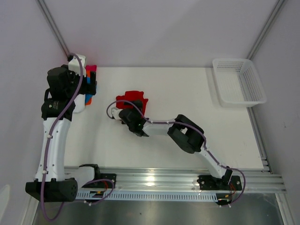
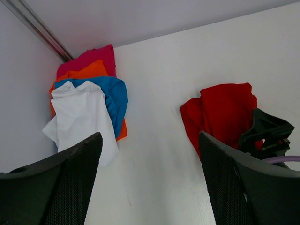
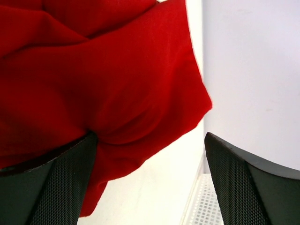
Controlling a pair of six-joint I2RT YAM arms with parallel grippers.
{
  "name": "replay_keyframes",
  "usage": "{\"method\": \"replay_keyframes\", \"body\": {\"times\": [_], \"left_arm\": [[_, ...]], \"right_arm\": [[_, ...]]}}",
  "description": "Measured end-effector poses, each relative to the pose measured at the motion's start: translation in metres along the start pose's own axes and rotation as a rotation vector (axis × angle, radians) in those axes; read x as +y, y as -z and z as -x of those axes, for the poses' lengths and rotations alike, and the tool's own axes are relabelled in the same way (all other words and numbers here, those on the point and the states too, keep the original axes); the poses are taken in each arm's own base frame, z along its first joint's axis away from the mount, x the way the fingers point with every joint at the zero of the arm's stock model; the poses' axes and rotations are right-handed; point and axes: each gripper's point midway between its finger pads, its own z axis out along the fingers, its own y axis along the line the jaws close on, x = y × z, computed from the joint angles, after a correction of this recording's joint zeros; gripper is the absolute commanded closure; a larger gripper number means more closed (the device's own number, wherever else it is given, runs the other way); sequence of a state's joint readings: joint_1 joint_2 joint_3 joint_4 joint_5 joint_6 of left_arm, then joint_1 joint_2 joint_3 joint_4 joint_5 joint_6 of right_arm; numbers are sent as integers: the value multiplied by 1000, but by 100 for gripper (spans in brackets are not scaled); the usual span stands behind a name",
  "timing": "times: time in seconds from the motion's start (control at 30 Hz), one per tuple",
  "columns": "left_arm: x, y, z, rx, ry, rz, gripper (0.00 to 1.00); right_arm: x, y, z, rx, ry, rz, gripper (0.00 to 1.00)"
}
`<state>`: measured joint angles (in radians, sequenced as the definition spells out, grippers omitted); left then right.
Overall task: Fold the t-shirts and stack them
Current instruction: Fold the tshirt
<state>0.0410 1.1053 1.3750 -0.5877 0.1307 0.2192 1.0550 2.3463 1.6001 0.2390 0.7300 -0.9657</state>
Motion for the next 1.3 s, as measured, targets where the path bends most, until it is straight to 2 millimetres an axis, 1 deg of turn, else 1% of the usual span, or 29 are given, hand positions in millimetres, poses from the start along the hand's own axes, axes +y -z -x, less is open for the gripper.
{"method": "replay_keyframes", "body": {"times": [0.17, 0.2, 0.27, 0.3, 0.33, 0.37, 0.43, 0.47, 0.5, 0.53, 0.57, 0.6, 0.63, 0.67, 0.7, 0.73, 0.77, 0.8, 0.83, 0.9, 0.93, 1.0, 1.03, 1.07, 1.13, 1.2, 1.3], "left_arm": [[-4, -3, -7, 14, 3, -19, 14], [-5, -3, -7, 13, 4, -26, 14], [-8, -3, -6, 7, 5, -43, 14], [-9, -3, -5, 5, 6, -49, 14], [-11, -3, -5, 2, 8, -59, 14], [-13, -3, -4, -1, 10, -69, 13], [-17, -1, -2, -9, -4, -88, 11], [-20, -1, -1, -18, -27, -92, 9], [-24, 0, -1, -28, -48, -100, 6], [-35, 1, 0, -52, -101, -115, 5], [-48, 4, -5, -65, -155, -138, 4], [-63, 8, -20, -45, -230, -177, 5], [-79, 11, -26, -38, -265, -226, 4], [-93, 12, -41, -2, -321, -284, 4], [-106, 15, -54, 30, -371, -339, 3], [-114, 16, -66, 59, -405, -373, 1], [-125, 16, -84, 101, -448, -417, 1], [-137, 18, -105, 139, -491, -464, 1], [-149, 22, -130, 193, -539, -511, 1], [-170, 29, -177, 279, -642, -583, 1], [-176, 35, -202, 330, -697, -610, 1], [-185, 46, -243, 405, -789, -667, 1], [-187, 51, -254, 428, -818, -682, 1], [-188, 55, -265, 451, -848, -696, 1], [-191, 60, -275, 472, -893, -715, 1], [-195, 60, -278, 479, -914, -726, 1], [-202, 56, -281, 474, -948, -728, 1]], "right_arm": [[-3, 0, 5, 18, -38, 97, 1], [-7, -1, 5, 23, -61, 126, 1], [-20, 3, 15, 16, -114, 191, 1], [-32, 6, 23, 4, -156, 214, 1], [-49, 11, 32, -12, -201, 236, 1], [-70, 17, 40, -34, -250, 251, 1], [-122, 33, 54, -93, -369, 252, 1], [-153, 44, 56, -124, -431, 242, 1], [-184, 55, 53, -149, -489, 224, 1], [-213, 66, 47, -171, -541, 203, 1], [-236, 74, 38, -182, -582, 182, 1], [-261, 83, 25, -191, -625, 158, 1], [-282, 91, 11, -192, -662, 136, 1], [-302, 95, -9, -182, -702, 108, 1], [-316, 96, -27, -171, -731, 87, 1], [-325, 94, -45, -152, -760, 72, 1], [-330, 88, -63, -124, -780, 63, 1], [-329, 81, -79, -94, -794, 60, 1], [-325, 72, -98, -53, -809, 61, 1], [-302, 52, -132, 39, -821, 98, 1], [-288, 43, -145, 82, -826, 122, 1], [-263, 30, -167, 153, -829, 169, 1], [-251, 25, -175, 183, -829, 191, 1], [-244, 21, -180, 200, -828, 203, 1], [-233, 17, -186, 227, -824, 223, 1], [-230, 17, -186, 231, -824, 228, 1], [-233, 15, -184, 220, -827, 219, 1]]}}
